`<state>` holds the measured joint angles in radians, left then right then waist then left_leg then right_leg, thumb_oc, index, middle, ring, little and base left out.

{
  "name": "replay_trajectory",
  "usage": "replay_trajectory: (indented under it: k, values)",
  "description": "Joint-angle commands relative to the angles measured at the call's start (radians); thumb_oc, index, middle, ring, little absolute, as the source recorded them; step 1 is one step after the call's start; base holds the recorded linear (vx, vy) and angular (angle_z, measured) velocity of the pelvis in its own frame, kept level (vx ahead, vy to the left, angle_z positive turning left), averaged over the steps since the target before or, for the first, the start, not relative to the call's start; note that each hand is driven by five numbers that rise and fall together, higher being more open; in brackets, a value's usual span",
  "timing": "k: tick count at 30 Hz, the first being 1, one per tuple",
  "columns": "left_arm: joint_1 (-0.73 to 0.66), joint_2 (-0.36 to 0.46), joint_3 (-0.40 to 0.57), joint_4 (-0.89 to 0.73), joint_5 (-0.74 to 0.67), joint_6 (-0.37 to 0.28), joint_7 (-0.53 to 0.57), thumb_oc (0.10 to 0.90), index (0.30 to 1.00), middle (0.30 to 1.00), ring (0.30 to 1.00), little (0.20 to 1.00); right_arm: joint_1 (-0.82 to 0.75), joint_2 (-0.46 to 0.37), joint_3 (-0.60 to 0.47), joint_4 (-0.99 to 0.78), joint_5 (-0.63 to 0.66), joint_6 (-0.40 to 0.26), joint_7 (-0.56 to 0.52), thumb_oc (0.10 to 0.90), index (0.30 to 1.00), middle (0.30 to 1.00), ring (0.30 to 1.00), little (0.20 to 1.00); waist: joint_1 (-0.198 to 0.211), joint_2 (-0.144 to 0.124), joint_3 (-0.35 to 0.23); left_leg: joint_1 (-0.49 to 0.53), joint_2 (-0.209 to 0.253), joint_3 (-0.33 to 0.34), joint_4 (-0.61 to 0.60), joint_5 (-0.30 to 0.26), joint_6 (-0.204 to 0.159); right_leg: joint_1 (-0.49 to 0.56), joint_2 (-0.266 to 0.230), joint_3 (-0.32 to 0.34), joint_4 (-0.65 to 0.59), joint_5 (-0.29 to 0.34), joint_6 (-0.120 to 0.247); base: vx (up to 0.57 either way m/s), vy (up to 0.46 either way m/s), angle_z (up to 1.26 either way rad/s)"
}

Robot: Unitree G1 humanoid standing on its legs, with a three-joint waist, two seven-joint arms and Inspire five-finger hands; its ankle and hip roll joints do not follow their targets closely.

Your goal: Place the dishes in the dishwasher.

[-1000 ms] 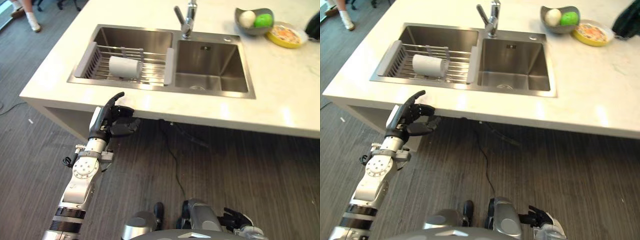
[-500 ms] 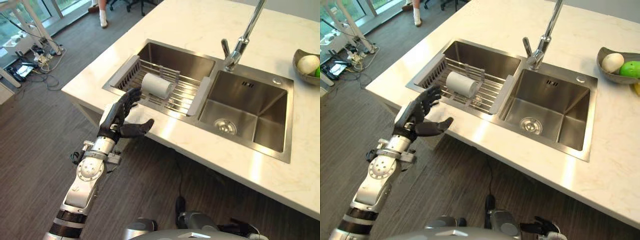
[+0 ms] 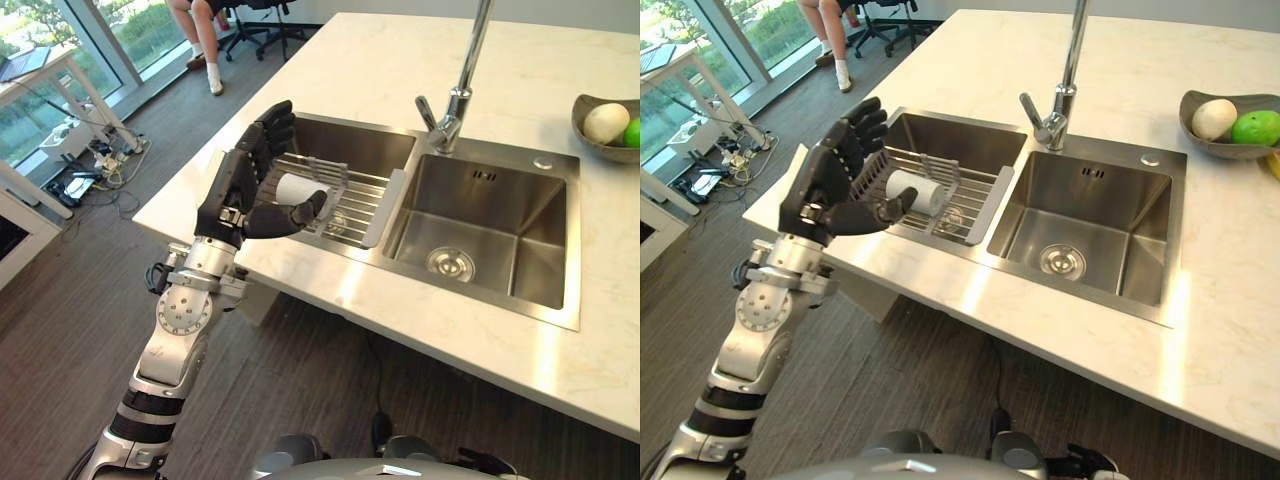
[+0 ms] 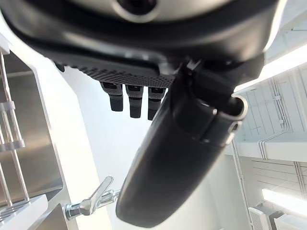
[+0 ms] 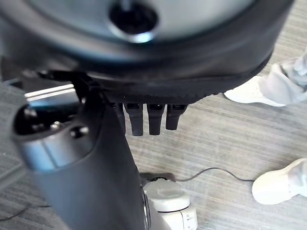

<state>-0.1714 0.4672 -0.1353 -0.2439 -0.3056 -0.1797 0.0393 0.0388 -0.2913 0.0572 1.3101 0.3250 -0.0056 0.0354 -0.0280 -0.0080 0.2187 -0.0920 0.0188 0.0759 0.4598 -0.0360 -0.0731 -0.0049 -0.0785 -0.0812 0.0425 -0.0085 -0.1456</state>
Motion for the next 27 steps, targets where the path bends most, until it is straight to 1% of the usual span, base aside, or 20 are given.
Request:
replay_trajectory:
  k: [1, 3, 4, 5, 6, 7, 8, 10, 11, 13, 14, 15, 18, 19, 21, 22, 23, 24, 25, 27]
  values:
    - [-0.049, 0.005, 0.08, -0.09, -0.016, -0.089, 0.02, 0.8, 0.9, 0.9, 0.9, 0.9, 0.014, -0.051, 0.001, 0.012, 0.028, 0.001, -0.015, 0.8, 0.9, 0.9, 0.9, 0.9, 0.003, 0.008, 0.006, 0.044, 0.048, -0.045, -0.196, -0.017, -0.01, 0.11, 0.004, -0.036, -0.026, -0.05, 0.238, 0.07, 0.139, -0.24]
    - [-0.031, 0.021, 0.081, -0.087, -0.014, -0.081, 0.018, 0.8, 0.9, 0.9, 0.9, 0.9, 0.021, -0.063, -0.012, 0.02, 0.017, 0.003, -0.021, 0.8, 0.9, 0.9, 0.9, 0.9, 0.0, 0.019, 0.002, 0.056, 0.102, -0.077, -0.305, 0.034, -0.032, 0.112, -0.004, -0.025, -0.025, -0.063, 0.249, 0.09, 0.198, -0.42]
    - [-0.015, 0.032, 0.083, -0.084, -0.014, -0.077, 0.012, 0.8, 0.9, 0.9, 0.9, 0.9, 0.027, -0.076, -0.031, 0.025, 0.015, 0.005, -0.022, 0.8, 0.9, 0.9, 0.9, 0.9, -0.004, 0.034, -0.002, 0.062, 0.154, -0.1, -0.385, 0.105, -0.052, 0.11, -0.01, -0.011, -0.018, -0.071, 0.256, 0.09, 0.218, -0.37]
    - [-0.015, 0.032, 0.083, -0.084, -0.014, -0.077, 0.012, 0.8, 0.9, 0.9, 0.9, 0.9, 0.028, -0.077, -0.031, 0.025, 0.015, 0.005, -0.022, 0.8, 0.9, 0.9, 0.9, 0.9, -0.003, 0.035, -0.002, 0.066, 0.155, -0.098, -0.392, 0.108, -0.053, 0.109, -0.01, -0.011, -0.017, -0.071, 0.255, 0.09, 0.232, -0.26]
    - [-0.009, 0.034, 0.083, -0.084, -0.016, -0.074, 0.008, 0.8, 0.9, 0.9, 0.9, 0.9, 0.028, -0.085, -0.041, 0.028, 0.017, 0.005, -0.023, 0.8, 0.9, 0.9, 0.9, 0.9, -0.006, 0.043, -0.004, 0.067, 0.17, -0.106, -0.414, 0.127, -0.064, 0.115, -0.013, -0.002, -0.018, -0.076, 0.26, 0.07, 0.194, -0.29]
    - [-0.003, 0.033, 0.078, -0.084, -0.021, -0.071, 0.001, 0.8, 0.9, 0.9, 0.9, 0.9, 0.031, -0.09, -0.053, 0.029, 0.018, 0.006, -0.024, 0.8, 0.9, 0.9, 0.9, 0.9, -0.01, 0.053, -0.006, 0.071, 0.184, -0.102, -0.432, 0.143, -0.077, 0.119, -0.019, 0.0, -0.018, -0.081, 0.267, 0.15, 0.455, -0.36]
    - [-0.006, 0.036, 0.067, -0.084, -0.029, -0.067, -0.01, 0.8, 0.9, 0.9, 0.9, 0.9, 0.041, -0.1, -0.077, 0.035, 0.027, 0.009, -0.023, 0.8, 0.9, 0.9, 0.9, 0.9, -0.016, 0.068, -0.009, 0.061, 0.197, -0.09, -0.442, 0.164, -0.092, 0.135, -0.041, -0.001, -0.024, -0.089, 0.282, 0.16, 0.465, -0.34]
    - [-0.008, 0.036, 0.063, -0.085, -0.037, -0.067, -0.018, 0.8, 0.9, 0.9, 0.9, 0.9, 0.044, -0.1, -0.085, 0.037, 0.03, 0.012, -0.019, 0.8, 0.9, 0.9, 0.9, 0.9, -0.019, 0.075, -0.014, 0.071, 0.194, -0.082, -0.459, 0.157, -0.091, 0.14, -0.046, 0.002, -0.026, -0.089, 0.288, 0.11, 0.308, -0.19]
    - [-0.013, 0.035, 0.051, -0.083, -0.038, -0.064, -0.027, 0.8, 0.9, 0.9, 0.9, 0.9, 0.047, -0.097, -0.094, 0.039, 0.029, 0.012, -0.017, 0.8, 0.9, 0.9, 0.9, 0.9, -0.026, 0.083, -0.02, 0.079, 0.189, -0.074, -0.474, 0.145, -0.093, 0.144, -0.055, 0.001, -0.028, -0.09, 0.299, 0.08, 0.267, -0.08]
    - [-0.024, 0.04, 0.032, -0.082, -0.046, -0.059, -0.039, 0.8, 0.9, 0.9, 0.9, 0.9, 0.049, -0.084, -0.112, 0.044, 0.04, 0.019, -0.019, 0.8, 0.9, 0.9, 0.9, 0.9, -0.032, 0.088, -0.03, 0.092, 0.164, -0.063, -0.487, 0.119, -0.087, 0.139, -0.087, 0.008, -0.027, -0.081, 0.317, 0.11, 0.459, -0.01]
    - [-0.045, 0.052, 0.015, -0.077, -0.04, -0.056, -0.041, 0.8, 0.9, 0.9, 0.9, 0.9, 0.036, -0.073, -0.121, 0.041, 0.049, 0.02, -0.021, 0.8, 0.9, 0.9, 0.9, 0.9, -0.035, 0.078, -0.035, 0.093, 0.122, -0.055, -0.483, 0.082, -0.063, 0.123, -0.124, 0.026, -0.014, -0.06, 0.333, 0.08, 0.41, -0.02]
    - [-0.047, 0.053, 0.014, -0.076, -0.04, -0.057, -0.041, 0.8, 0.9, 0.9, 0.9, 0.9, 0.036, -0.072, -0.122, 0.041, 0.048, 0.021, -0.021, 0.8, 0.9, 0.9, 0.9, 0.9, -0.03, 0.075, -0.036, 0.092, 0.119, -0.05, -0.48, 0.079, -0.061, 0.118, -0.128, 0.032, -0.012, -0.061, 0.335, 0.05, 0.374, -0.24]
    - [-0.085, 0.098, 0.002, -0.072, 0.008, -0.06, -0.036, 0.8, 0.9, 0.9, 0.9, 0.9, -0.003, -0.047, -0.105, 0.026, 0.062, 0.019, -0.017, 0.8, 0.9, 0.9, 0.9, 0.9, -0.024, 0.067, -0.019, 0.095, 0.087, -0.005, -0.463, 0.03, -0.02, 0.048, -0.157, 0.068, 0.067, -0.036, 0.356, -0.03, 0.277, -0.44]
    - [-0.099, 0.121, 0.006, -0.075, 0.039, -0.066, -0.03, 0.8, 0.9, 0.9, 0.9, 0.9, -0.025, -0.037, -0.089, 0.024, 0.058, 0.018, -0.015, 0.8, 0.9, 0.9, 0.9, 0.9, -0.01, 0.065, -0.01, 0.094, 0.089, 0.026, -0.458, 0.023, -0.011, 0.004, -0.153, 0.061, 0.113, -0.034, 0.356, -0.08, 0.242, -0.9]
    - [-0.126, 0.152, 0.002, -0.075, 0.101, -0.071, -0.021, 0.8, 0.9, 0.9, 0.9, 0.9, -0.037, -0.019, -0.057, 0.015, 0.05, 0.013, -0.004, 0.8, 0.9, 0.9, 0.9, 0.9, -0.006, 0.068, -0.005, 0.109, 0.084, 0.063, -0.472, 0.018, 0.002, -0.042, -0.125, 0.009, 0.167, -0.031, 0.348, -0.07, 0.197, -0.93]
    - [-0.139, 0.172, 0.002, -0.079, 0.145, -0.071, -0.016, 0.8, 0.9, 0.9, 0.9, 0.9, -0.038, -0.013, -0.053, 0.012, 0.048, 0.012, -0.003, 0.8, 0.9, 0.9, 0.9, 0.9, 0.0, 0.064, -0.007, 0.119, 0.078, 0.088, -0.483, 0.015, 0.004, -0.056, -0.125, -0.03, 0.166, -0.033, 0.346, -0.02, 0.122, -0.61]
    - [-0.155, 0.185, -0.003, -0.081, 0.172, -0.076, -0.021, 0.8, 0.9, 0.9, 0.9, 0.9, -0.036, -0.009, -0.052, 0.018, 0.05, 0.011, -0.003, 0.8, 0.9, 0.9, 0.9, 0.9, 0.0, 0.06, -0.016, 0.12, 0.069, 0.099, -0.487, 0.016, 0.005, -0.04, -0.125, -0.052, 0.13, -0.037, 0.352, 0.04, 0.052, -0.76]
    - [-0.202, 0.205, -0.036, -0.077, 0.233, -0.084, -0.021, 0.8, 0.9, 0.9, 0.9, 0.9, -0.025, -0.008, -0.038, 0.032, 0.042, 0.01, 0.002, 0.8, 0.9, 0.9, 0.9, 0.9, -0.015, 0.051, -0.025, 0.132, 0.062, 0.102, -0.5, 0.02, 0.008, -0.023, -0.101, -0.031, 0.098, -0.029, 0.349, 0.09, -0.015, -0.67]
    - [-0.227, 0.217, -0.044, -0.078, 0.261, -0.092, -0.009, 0.8, 0.9, 0.9, 0.9, 0.9, -0.015, -0.01, -0.029, 0.038, 0.035, 0.012, 0.004, 0.8, 0.9, 0.9, 0.9, 0.9, -0.015, 0.045, -0.03, 0.142, 0.06, 0.107, -0.505, 0.016, 0.006, -0.013, -0.102, -0.022, 0.072, -0.021, 0.345, 0.11, -0.044, -0.45]
    - [-0.277, 0.241, -0.078, -0.065, 0.316, -0.094, -0.001, 0.8, 0.9, 0.9, 0.9, 0.9, -0.012, -0.019, -0.018, 0.048, 0.026, 0.014, -0.001, 0.8, 0.9, 0.9, 0.9, 0.9, -0.015, 0.039, -0.043, 0.157, 0.062, 0.117, -0.511, 0.016, 0.0, 0.02, -0.102, -0.033, 0.011, -0.01, 0.346, 0.09, -0.076, 0.0]
